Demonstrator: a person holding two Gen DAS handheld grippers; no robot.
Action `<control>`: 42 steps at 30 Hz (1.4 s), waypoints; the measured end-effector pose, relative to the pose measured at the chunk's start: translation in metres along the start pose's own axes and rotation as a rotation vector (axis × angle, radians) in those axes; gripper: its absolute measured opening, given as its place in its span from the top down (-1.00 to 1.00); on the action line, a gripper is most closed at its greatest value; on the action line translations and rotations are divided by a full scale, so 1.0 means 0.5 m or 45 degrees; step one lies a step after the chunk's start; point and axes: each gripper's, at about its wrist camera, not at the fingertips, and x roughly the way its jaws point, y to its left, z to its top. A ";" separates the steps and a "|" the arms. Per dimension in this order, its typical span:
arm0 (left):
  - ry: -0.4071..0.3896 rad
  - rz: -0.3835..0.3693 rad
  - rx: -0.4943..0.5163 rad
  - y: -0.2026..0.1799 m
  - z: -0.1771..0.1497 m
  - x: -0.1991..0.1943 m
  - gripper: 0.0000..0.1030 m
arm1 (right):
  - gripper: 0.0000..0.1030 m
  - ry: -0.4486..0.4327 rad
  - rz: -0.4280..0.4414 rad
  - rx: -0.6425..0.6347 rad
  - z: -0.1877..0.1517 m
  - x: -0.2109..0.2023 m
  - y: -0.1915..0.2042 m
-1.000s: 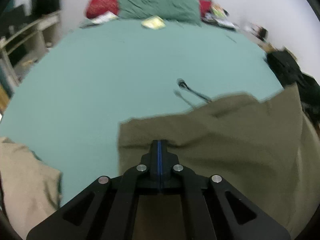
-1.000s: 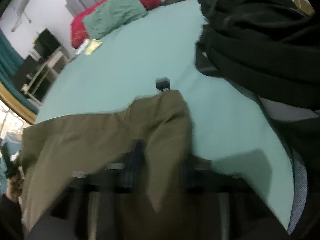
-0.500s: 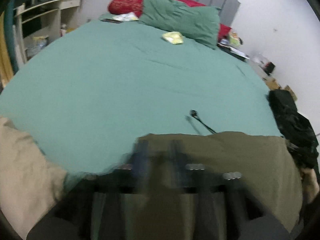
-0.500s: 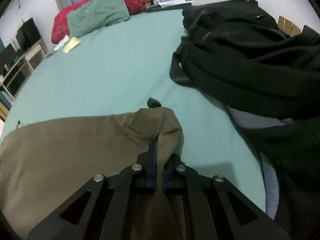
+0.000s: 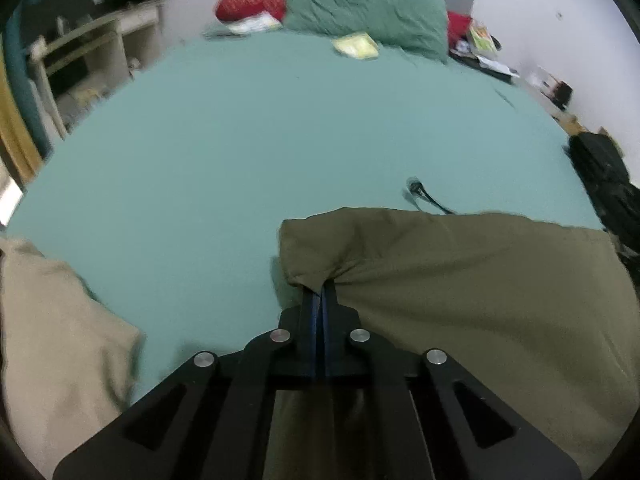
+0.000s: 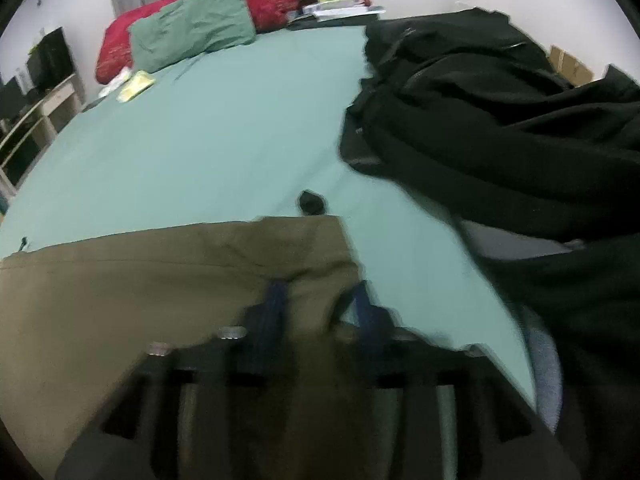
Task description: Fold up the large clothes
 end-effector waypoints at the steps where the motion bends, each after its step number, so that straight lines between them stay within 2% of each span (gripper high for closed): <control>1: 0.000 0.011 0.009 0.000 0.006 0.000 0.94 | -0.44 -0.013 -0.029 0.010 -0.001 -0.009 -0.005; 4: 0.006 0.023 -0.025 0.002 0.007 0.003 0.80 | -0.47 -0.012 -0.013 0.012 -0.007 -0.033 -0.019; 6: 0.006 0.028 -0.048 0.002 0.012 -0.006 0.63 | -0.47 0.000 0.003 0.012 -0.019 -0.057 -0.024; 8: -0.011 -0.003 -0.050 -0.009 0.008 -0.028 0.23 | -0.47 -0.009 0.018 -0.006 -0.037 -0.094 -0.025; 10: -0.062 -0.022 -0.029 -0.022 -0.012 -0.071 -0.03 | -0.47 -0.046 0.016 -0.018 -0.061 -0.140 -0.029; 13: -0.071 -0.054 -0.043 -0.021 -0.066 -0.132 -0.08 | -0.47 -0.084 0.044 0.034 -0.107 -0.198 -0.049; 16: -0.071 -0.116 -0.151 -0.010 -0.124 -0.182 -0.17 | -0.47 -0.076 0.072 0.122 -0.176 -0.234 -0.082; 17: -0.071 -0.121 -0.198 -0.002 -0.156 -0.201 -0.24 | -0.47 -0.067 0.085 0.151 -0.200 -0.243 -0.093; 20: -0.059 -0.096 -0.276 0.019 -0.225 -0.223 -0.28 | -0.47 -0.052 0.137 0.259 -0.270 -0.272 -0.121; 25: -0.042 -0.114 -0.447 0.063 -0.342 -0.255 -0.30 | -0.47 -0.006 0.374 0.544 -0.390 -0.274 -0.161; 28: -0.068 -0.183 -0.470 0.076 -0.373 -0.276 -0.31 | -0.47 -0.028 0.464 0.641 -0.423 -0.276 -0.160; 30: -0.043 -0.202 -0.457 0.070 -0.384 -0.272 -0.36 | -0.45 -0.036 0.491 0.668 -0.434 -0.274 -0.150; 33: 0.045 -0.216 -0.439 0.045 -0.396 -0.250 -0.36 | -0.20 -0.036 0.489 0.678 -0.436 -0.271 -0.132; 34: 0.048 -0.210 -0.410 0.031 -0.399 -0.248 -0.36 | -0.03 -0.033 0.517 0.706 -0.438 -0.269 -0.130; 35: 0.045 -0.193 -0.380 0.022 -0.400 -0.247 -0.36 | 0.02 -0.031 0.529 0.725 -0.443 -0.265 -0.131; 36: 0.050 -0.167 -0.328 0.008 -0.402 -0.238 -0.36 | 0.13 -0.037 0.526 0.732 -0.445 -0.264 -0.131; 37: 0.071 -0.166 -0.305 0.003 -0.404 -0.227 -0.30 | 0.34 -0.039 0.536 0.728 -0.444 -0.263 -0.129; 38: 0.097 -0.182 -0.301 0.001 -0.406 -0.217 0.14 | 0.47 -0.033 0.562 0.727 -0.444 -0.262 -0.128; 39: 0.131 -0.233 -0.304 -0.002 -0.408 -0.205 0.35 | 0.52 -0.032 0.569 0.722 -0.443 -0.264 -0.126; 41: 0.111 -0.207 -0.241 -0.019 -0.400 -0.211 0.62 | 0.65 -0.057 0.538 0.648 -0.429 -0.285 -0.114; 42: 0.088 -0.175 -0.197 -0.030 -0.396 -0.221 0.64 | 0.66 -0.072 0.521 0.622 -0.425 -0.297 -0.112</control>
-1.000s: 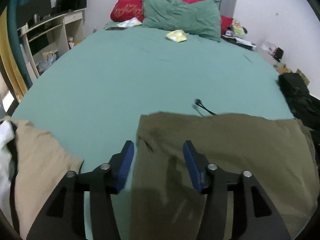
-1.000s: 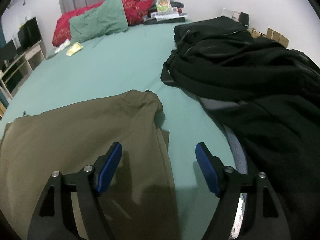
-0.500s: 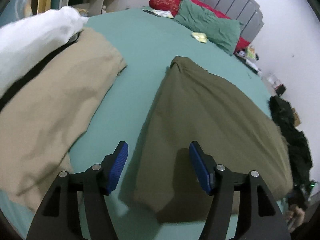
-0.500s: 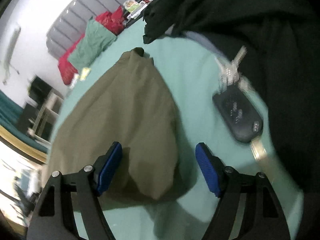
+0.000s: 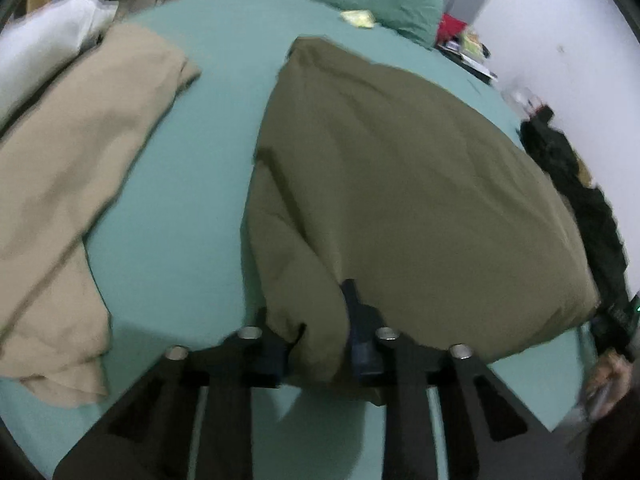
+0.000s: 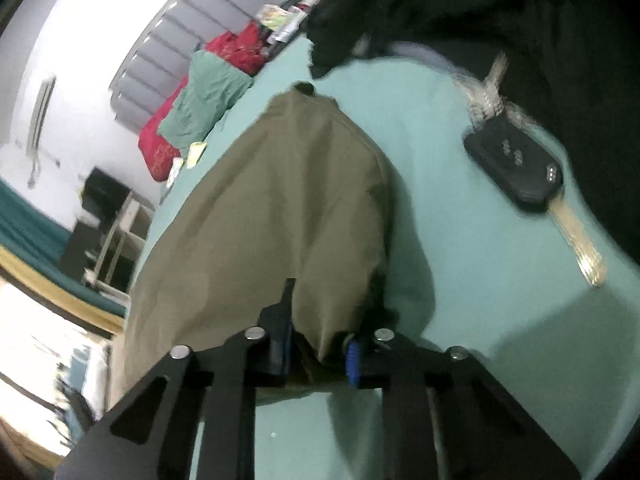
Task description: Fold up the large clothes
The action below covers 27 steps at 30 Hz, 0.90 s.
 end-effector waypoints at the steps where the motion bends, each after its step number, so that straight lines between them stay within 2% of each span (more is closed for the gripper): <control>1: -0.021 0.021 0.020 -0.008 -0.001 -0.011 0.66 | 0.68 -0.016 -0.009 -0.024 0.004 -0.013 0.011; 3: -0.085 0.041 0.033 -0.017 -0.003 -0.045 0.68 | 0.70 -0.041 -0.016 -0.055 0.010 -0.039 0.026; 5: -0.107 0.026 0.007 -0.013 -0.005 -0.072 0.68 | 0.71 -0.039 -0.027 -0.081 0.009 -0.062 0.034; 14: -0.063 -0.014 -0.041 -0.014 -0.113 -0.183 0.67 | 0.71 -0.006 -0.108 -0.098 -0.056 -0.154 -0.001; 18: 0.012 0.061 -0.028 -0.012 -0.160 -0.169 0.61 | 0.70 0.032 -0.181 -0.139 -0.080 -0.158 -0.015; 21: 0.097 0.074 -0.041 -0.008 -0.159 -0.140 0.54 | 0.59 0.050 -0.259 -0.164 -0.080 -0.137 -0.023; 24: 0.102 0.103 -0.048 -0.004 -0.156 -0.143 0.41 | 0.24 0.058 -0.291 -0.140 -0.076 -0.135 -0.039; 25: 0.103 0.113 -0.053 -0.004 -0.157 -0.146 0.36 | 0.04 0.056 -0.306 -0.118 -0.073 -0.139 -0.051; 27: 0.072 0.133 -0.059 -0.004 -0.154 -0.161 0.30 | -0.03 0.033 -0.326 -0.089 -0.068 -0.149 -0.058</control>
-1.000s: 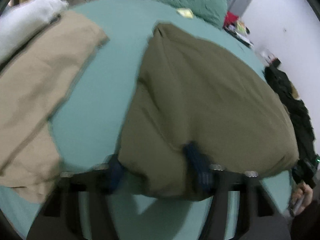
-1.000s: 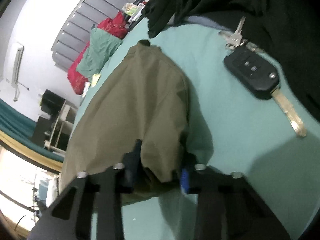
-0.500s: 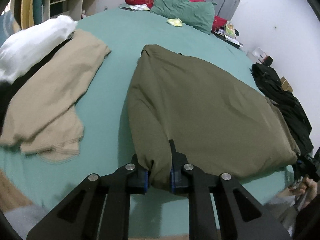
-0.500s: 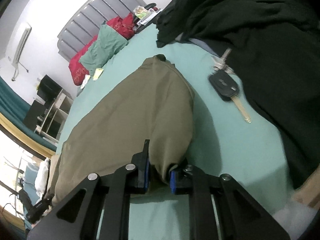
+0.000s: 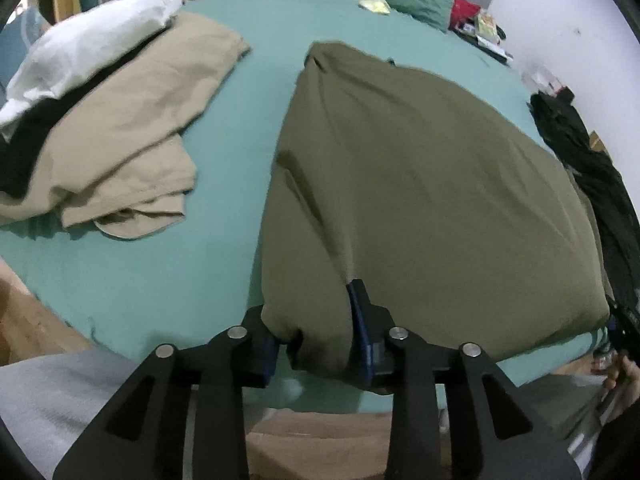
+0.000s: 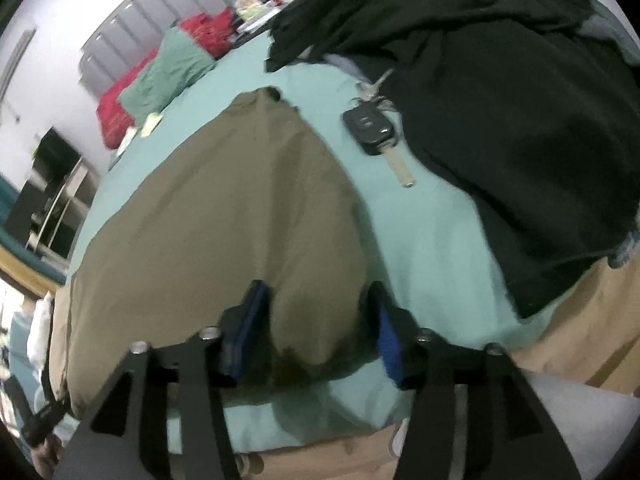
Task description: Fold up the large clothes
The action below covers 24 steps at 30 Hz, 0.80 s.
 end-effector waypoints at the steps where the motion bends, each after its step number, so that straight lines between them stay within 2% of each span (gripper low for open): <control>1: -0.047 0.029 0.010 -0.004 0.002 -0.016 0.23 | -0.05 -0.043 -0.039 -0.009 0.003 -0.013 0.003; 3: -0.166 0.098 0.043 -0.022 0.002 -0.053 0.11 | -0.25 -0.146 -0.091 -0.064 0.005 -0.040 0.018; 4: -0.227 0.124 0.064 -0.036 0.003 -0.074 0.01 | -0.45 -0.215 -0.098 -0.113 0.005 -0.056 0.038; 5: -0.273 0.141 0.082 -0.048 0.001 -0.087 -0.05 | -0.54 -0.261 -0.086 -0.151 0.004 -0.065 0.054; 8: -0.428 0.197 0.161 -0.108 0.002 -0.129 -0.09 | -0.59 -0.346 -0.042 -0.303 -0.005 -0.077 0.117; 10: -0.479 0.142 0.187 -0.148 0.002 -0.140 -0.12 | -0.59 -0.331 -0.014 -0.397 -0.016 -0.061 0.159; 12: -0.457 0.011 0.229 -0.195 -0.001 -0.128 -0.14 | -0.59 -0.289 0.012 -0.456 -0.026 -0.040 0.189; 16: -0.339 -0.104 0.305 -0.274 -0.021 -0.067 -0.14 | -0.61 -0.225 -0.028 -0.561 -0.053 -0.001 0.233; 18: -0.260 -0.105 0.354 -0.304 -0.039 -0.022 -0.14 | -0.62 -0.130 -0.038 -0.602 -0.064 0.032 0.236; 20: -0.129 -0.053 0.376 -0.320 -0.064 0.042 -0.14 | -0.69 -0.120 -0.032 -0.589 -0.065 0.030 0.221; 24: -0.085 -0.035 0.339 -0.315 -0.072 0.055 -0.14 | -0.79 -0.154 0.033 -0.516 -0.057 -0.020 0.174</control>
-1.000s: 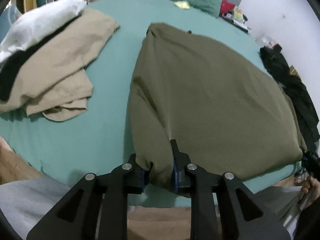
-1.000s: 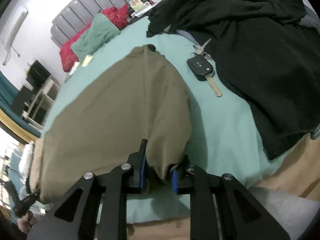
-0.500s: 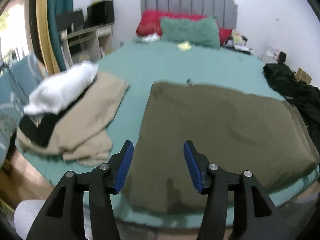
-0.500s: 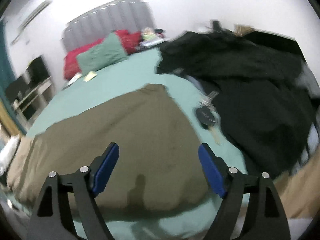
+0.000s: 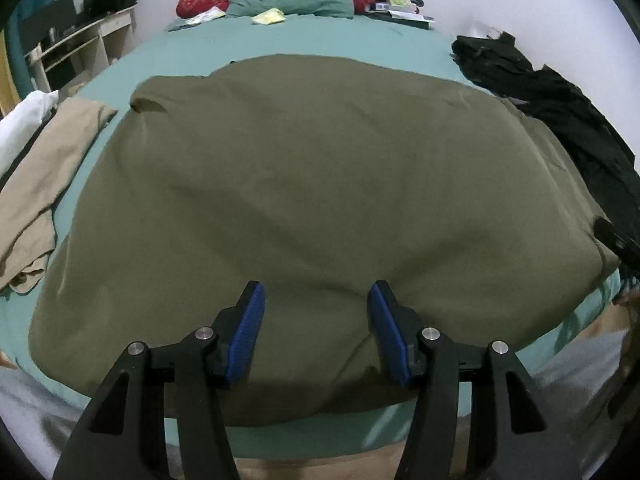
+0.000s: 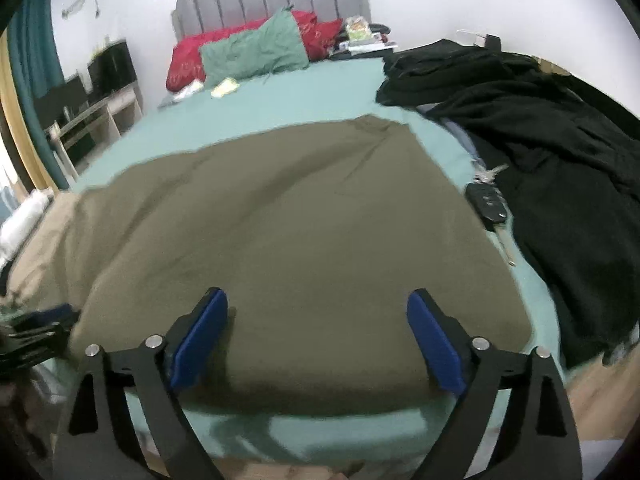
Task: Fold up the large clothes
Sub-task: 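Press and smooth the folded jacket bundle with both grippers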
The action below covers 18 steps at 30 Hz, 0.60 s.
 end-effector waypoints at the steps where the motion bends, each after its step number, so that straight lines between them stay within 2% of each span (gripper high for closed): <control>1: 0.004 0.001 -0.015 -0.004 0.006 -0.002 -0.14 | -0.81 -0.004 0.034 0.051 -0.006 -0.013 -0.014; 5: -0.109 -0.043 -0.074 -0.015 0.025 -0.047 -0.14 | -0.87 0.029 0.126 0.224 -0.047 -0.039 -0.051; 9: -0.180 -0.090 -0.055 -0.054 0.049 -0.072 -0.14 | -0.87 0.126 0.182 0.347 -0.064 -0.002 -0.062; 12: -0.156 -0.126 -0.030 -0.084 0.062 -0.050 -0.14 | -0.87 0.130 0.279 0.507 -0.066 0.026 -0.084; 15: -0.123 -0.139 -0.048 -0.091 0.072 -0.022 -0.14 | -0.95 0.108 0.303 0.595 -0.055 0.052 -0.090; 18: -0.115 -0.131 -0.067 -0.098 0.093 0.005 -0.14 | -1.00 0.095 0.306 0.610 -0.038 0.073 -0.086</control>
